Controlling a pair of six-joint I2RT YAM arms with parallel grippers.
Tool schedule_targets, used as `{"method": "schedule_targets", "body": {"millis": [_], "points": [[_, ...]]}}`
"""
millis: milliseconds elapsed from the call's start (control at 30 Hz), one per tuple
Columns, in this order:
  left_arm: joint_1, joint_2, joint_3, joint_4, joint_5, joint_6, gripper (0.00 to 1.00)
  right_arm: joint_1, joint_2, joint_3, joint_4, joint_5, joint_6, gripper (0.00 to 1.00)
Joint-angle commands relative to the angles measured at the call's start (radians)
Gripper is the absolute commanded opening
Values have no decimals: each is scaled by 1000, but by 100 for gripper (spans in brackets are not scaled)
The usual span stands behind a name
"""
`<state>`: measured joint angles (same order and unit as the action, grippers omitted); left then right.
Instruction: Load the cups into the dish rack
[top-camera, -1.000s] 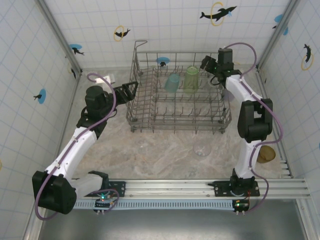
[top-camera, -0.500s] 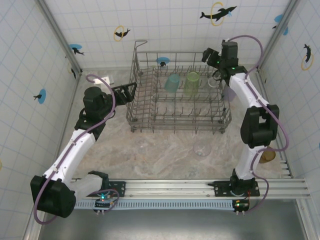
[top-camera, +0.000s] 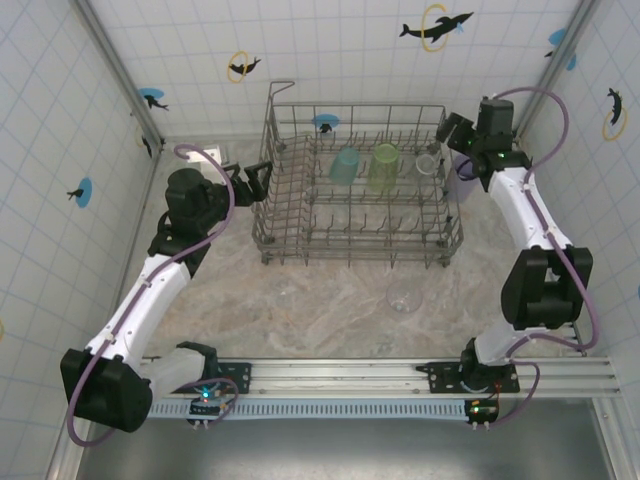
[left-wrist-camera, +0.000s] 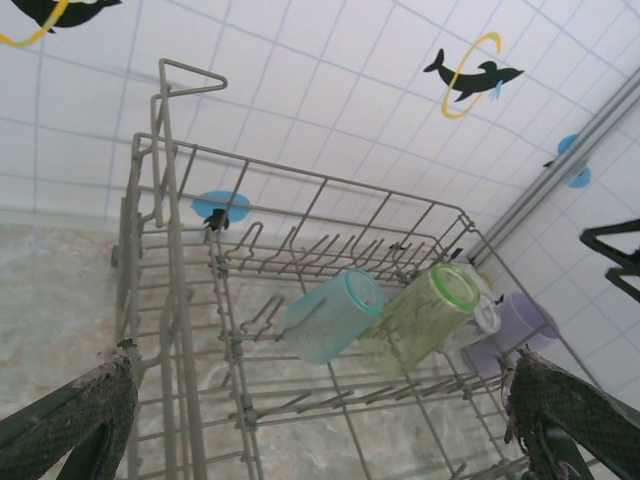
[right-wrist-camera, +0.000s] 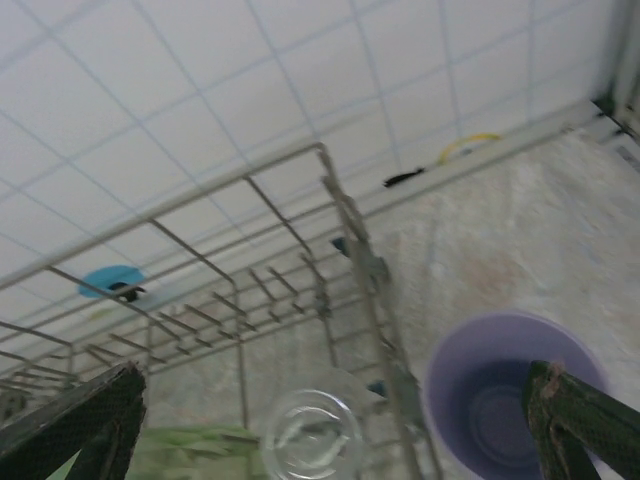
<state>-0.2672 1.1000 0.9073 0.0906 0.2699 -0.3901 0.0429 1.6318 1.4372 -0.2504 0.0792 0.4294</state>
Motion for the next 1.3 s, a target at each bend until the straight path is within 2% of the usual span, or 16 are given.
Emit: {"method": "schedule_targets", "body": {"millis": [0,233,533,633,767,1000,1200,1267], "points": [[4,-26,-38,-3,-51,57,98,-31,-52,-39,-58,42,-4,100],[5,-76,-97,-12,-107,98,98,-86,-41,-85,-127,51,10,100],[5,-120,-146,9,-175,54,98,-117,66,-72,-157,15,35,100],[6,-149,-157,14,-230,48,98,-130,101,-72,-155,9,51,100],[6,-188,-186,44,-259,51,97,-141,149,-52,-164,14,54,96],[6,-171,-167,22,-242,56,98,-153,218,-2,-176,15,58,90],[6,-163,-164,24,-219,42,98,-163,269,47,-202,-6,76,79],[6,-163,-162,23,-216,41,98,-164,275,49,-198,-8,83,73]]}}
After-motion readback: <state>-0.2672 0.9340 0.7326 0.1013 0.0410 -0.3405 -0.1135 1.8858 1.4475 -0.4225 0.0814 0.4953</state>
